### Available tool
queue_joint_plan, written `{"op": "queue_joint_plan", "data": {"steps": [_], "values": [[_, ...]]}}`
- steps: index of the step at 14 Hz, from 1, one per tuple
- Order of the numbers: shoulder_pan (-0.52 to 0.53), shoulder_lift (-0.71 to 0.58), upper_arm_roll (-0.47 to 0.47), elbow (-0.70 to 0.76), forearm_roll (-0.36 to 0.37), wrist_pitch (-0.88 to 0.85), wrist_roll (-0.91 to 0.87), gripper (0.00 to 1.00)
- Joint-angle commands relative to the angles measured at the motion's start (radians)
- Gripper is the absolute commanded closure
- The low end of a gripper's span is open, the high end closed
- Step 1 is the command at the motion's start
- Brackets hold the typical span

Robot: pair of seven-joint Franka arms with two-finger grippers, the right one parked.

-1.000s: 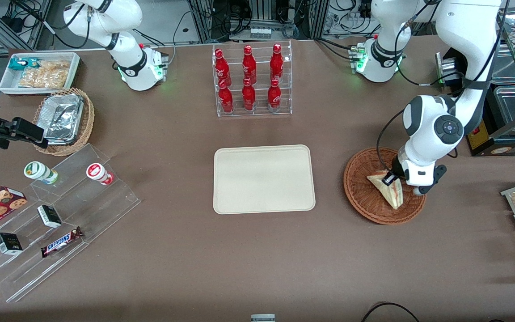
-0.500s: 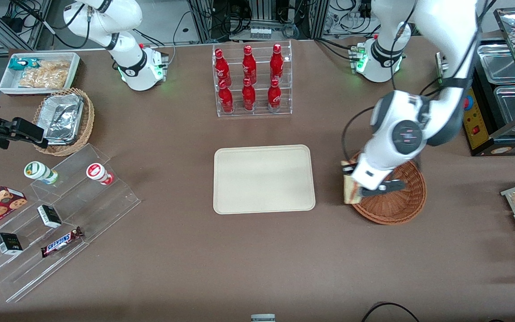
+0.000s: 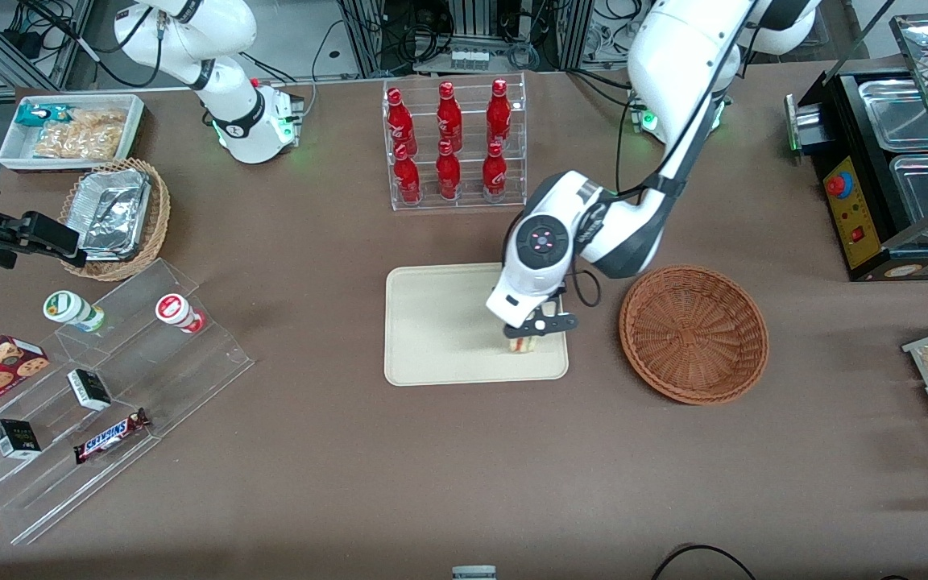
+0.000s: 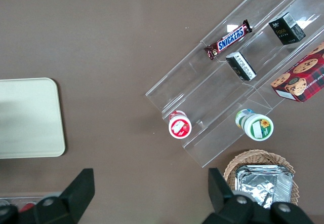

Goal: Place sandwich from basket to tray
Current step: 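Lift the sandwich and carry it over the cream tray, then lower the sandwich onto the tray and open the left gripper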

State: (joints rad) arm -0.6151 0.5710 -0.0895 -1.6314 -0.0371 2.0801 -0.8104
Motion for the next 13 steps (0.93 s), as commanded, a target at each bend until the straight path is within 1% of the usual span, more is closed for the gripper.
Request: {"op": "queue_joint_plan", "data": {"steps": [1, 2, 3, 8, 10, 11, 12, 13], "values": [[-0.069, 0.088, 0.014, 0.128, 0.055, -0.029, -0.126, 0.97], [-0.089, 0.116, 0.014, 0.155, 0.081, -0.028, -0.183, 0.97], [-0.104, 0.137, 0.014, 0.175, 0.089, -0.026, -0.22, 0.97], [-0.141, 0.178, 0.013, 0.203, 0.089, -0.018, -0.26, 0.97], [-0.153, 0.196, 0.013, 0.203, 0.089, 0.014, -0.274, 0.93], [-0.153, 0.201, 0.013, 0.2, 0.088, 0.032, -0.28, 0.85], [-0.152, 0.202, 0.013, 0.2, 0.088, 0.035, -0.273, 0.56], [-0.15, 0.201, 0.013, 0.2, 0.088, 0.035, -0.276, 0.01]]}}
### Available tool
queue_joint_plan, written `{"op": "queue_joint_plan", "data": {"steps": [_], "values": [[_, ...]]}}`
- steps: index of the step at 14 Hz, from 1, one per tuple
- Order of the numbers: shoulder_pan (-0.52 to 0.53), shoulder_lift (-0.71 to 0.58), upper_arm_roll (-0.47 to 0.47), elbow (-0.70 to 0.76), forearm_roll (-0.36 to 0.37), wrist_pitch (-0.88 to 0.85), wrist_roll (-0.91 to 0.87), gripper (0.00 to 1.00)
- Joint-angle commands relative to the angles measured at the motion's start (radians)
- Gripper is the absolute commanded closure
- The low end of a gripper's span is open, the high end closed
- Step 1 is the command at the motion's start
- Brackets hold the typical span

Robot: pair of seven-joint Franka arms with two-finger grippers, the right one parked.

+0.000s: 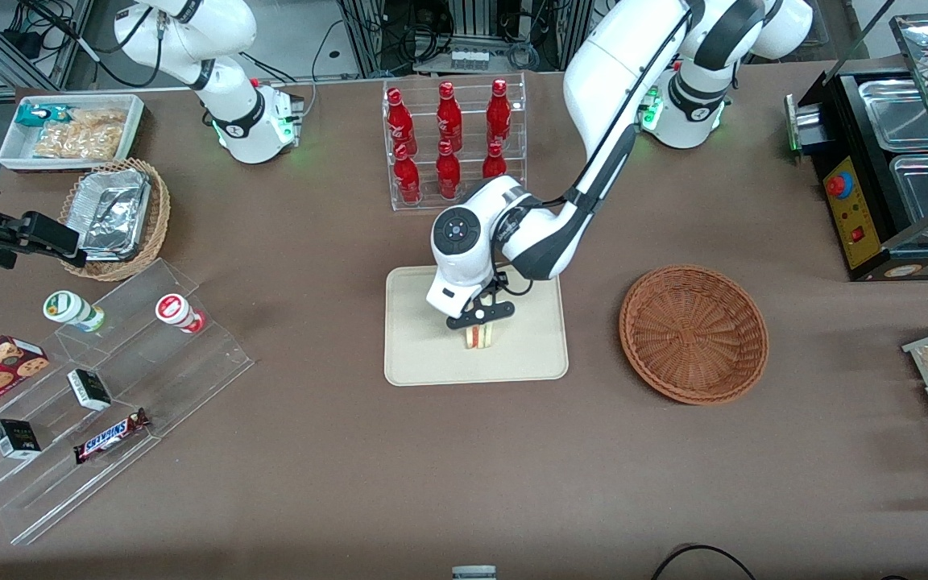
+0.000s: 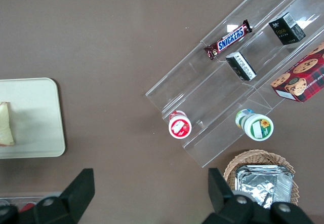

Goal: Place sandwich from basket to tray
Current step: 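Lower the sandwich onto the tray and open the left gripper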

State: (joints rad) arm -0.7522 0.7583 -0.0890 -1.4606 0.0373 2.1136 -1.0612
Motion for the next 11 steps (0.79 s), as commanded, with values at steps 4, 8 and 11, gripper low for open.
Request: {"op": "queue_joint_plan", "data": {"steps": [4, 8, 11], "values": [[0.002, -0.016, 0.018, 0.064, 0.021, -0.012, -0.014, 0.0], [0.033, -0.114, 0.017, 0.068, 0.039, -0.114, -0.013, 0.0], [0.077, -0.203, 0.017, 0.066, 0.0, -0.204, 0.017, 0.0]]}}
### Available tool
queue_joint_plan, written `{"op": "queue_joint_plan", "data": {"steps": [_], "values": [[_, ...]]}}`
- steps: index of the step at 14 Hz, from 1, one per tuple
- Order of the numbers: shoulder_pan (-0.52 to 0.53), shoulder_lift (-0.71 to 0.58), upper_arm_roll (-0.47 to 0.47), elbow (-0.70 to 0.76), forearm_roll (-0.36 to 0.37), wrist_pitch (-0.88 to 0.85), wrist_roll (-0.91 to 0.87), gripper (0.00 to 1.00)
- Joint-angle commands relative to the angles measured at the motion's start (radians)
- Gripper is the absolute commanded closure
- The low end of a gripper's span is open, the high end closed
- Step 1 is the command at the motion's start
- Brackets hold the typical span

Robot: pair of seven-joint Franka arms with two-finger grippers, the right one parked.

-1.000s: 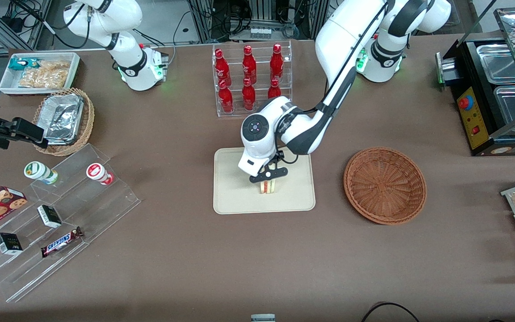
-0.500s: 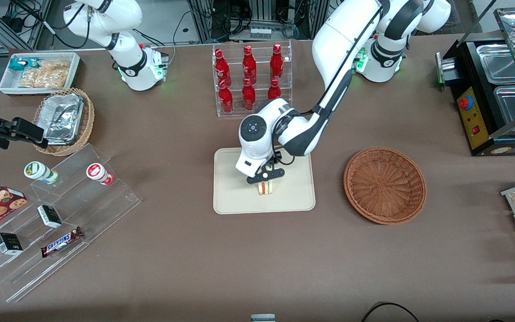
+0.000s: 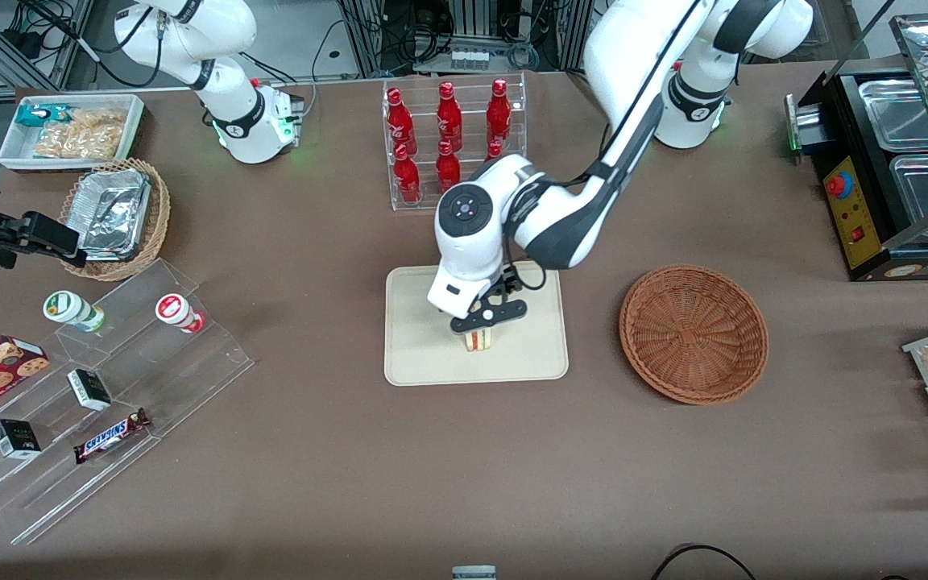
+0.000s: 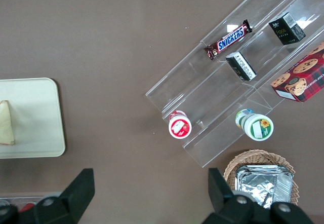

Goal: Place sandwich from basket to tray

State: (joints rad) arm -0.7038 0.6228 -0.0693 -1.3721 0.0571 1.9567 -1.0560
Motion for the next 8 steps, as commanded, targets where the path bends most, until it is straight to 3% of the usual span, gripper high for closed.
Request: {"op": "queue_joint_plan", "data": {"steps": [1, 5, 8], "values": [[0.039, -0.083, -0.001, -0.027, -0.037, -0.064, 0.008, 0.0], [0.16, -0.139, -0.001, -0.064, -0.037, -0.128, 0.068, 0.0], [0.254, -0.24, -0.003, -0.194, -0.043, -0.127, 0.227, 0.0]]}}
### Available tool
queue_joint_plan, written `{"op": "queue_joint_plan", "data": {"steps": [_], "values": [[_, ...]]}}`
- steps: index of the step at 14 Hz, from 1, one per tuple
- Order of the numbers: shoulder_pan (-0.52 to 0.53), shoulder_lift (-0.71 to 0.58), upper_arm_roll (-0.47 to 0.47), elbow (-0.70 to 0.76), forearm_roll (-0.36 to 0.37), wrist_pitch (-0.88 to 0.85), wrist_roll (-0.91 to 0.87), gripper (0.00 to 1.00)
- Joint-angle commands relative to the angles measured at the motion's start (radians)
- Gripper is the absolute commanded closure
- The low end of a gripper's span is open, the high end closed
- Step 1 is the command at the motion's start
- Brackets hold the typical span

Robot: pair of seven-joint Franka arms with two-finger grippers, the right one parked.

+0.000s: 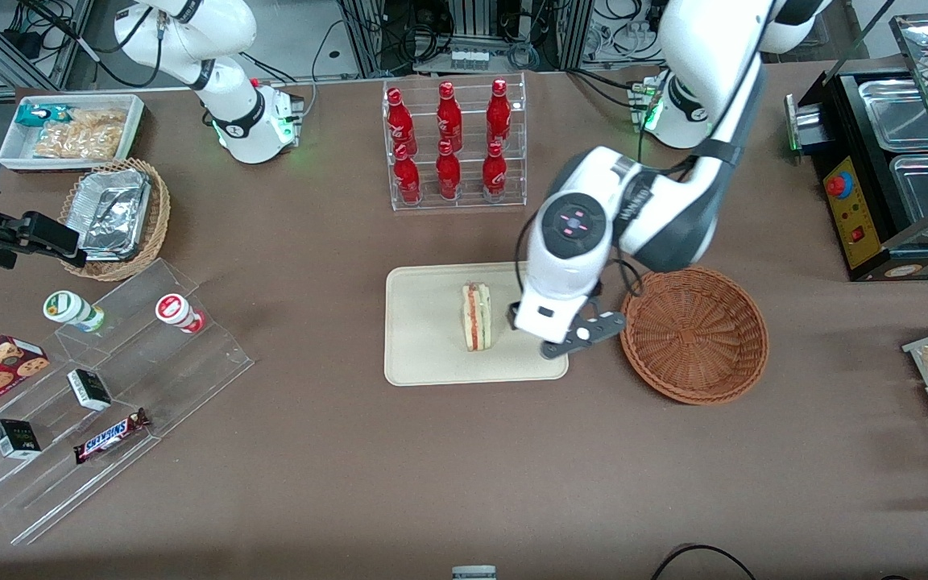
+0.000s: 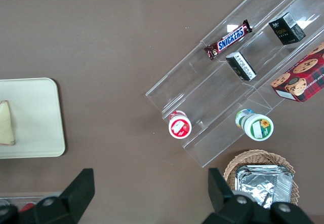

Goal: Place sandwich from basket to tray

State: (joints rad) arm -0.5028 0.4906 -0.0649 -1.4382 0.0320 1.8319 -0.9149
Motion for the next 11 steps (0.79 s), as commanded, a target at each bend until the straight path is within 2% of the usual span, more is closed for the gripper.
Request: {"op": "queue_joint_plan", "data": {"steps": [1, 5, 7, 11], "values": [[0.084, -0.145, -0.007, -0.166, -0.02, -0.003, 0.143, 0.0], [0.197, -0.315, -0.007, -0.309, -0.02, -0.069, 0.399, 0.0], [0.242, -0.368, -0.006, -0.309, -0.018, -0.165, 0.526, 0.0], [0.419, -0.473, -0.05, -0.297, -0.017, -0.295, 0.799, 0.0]]}}
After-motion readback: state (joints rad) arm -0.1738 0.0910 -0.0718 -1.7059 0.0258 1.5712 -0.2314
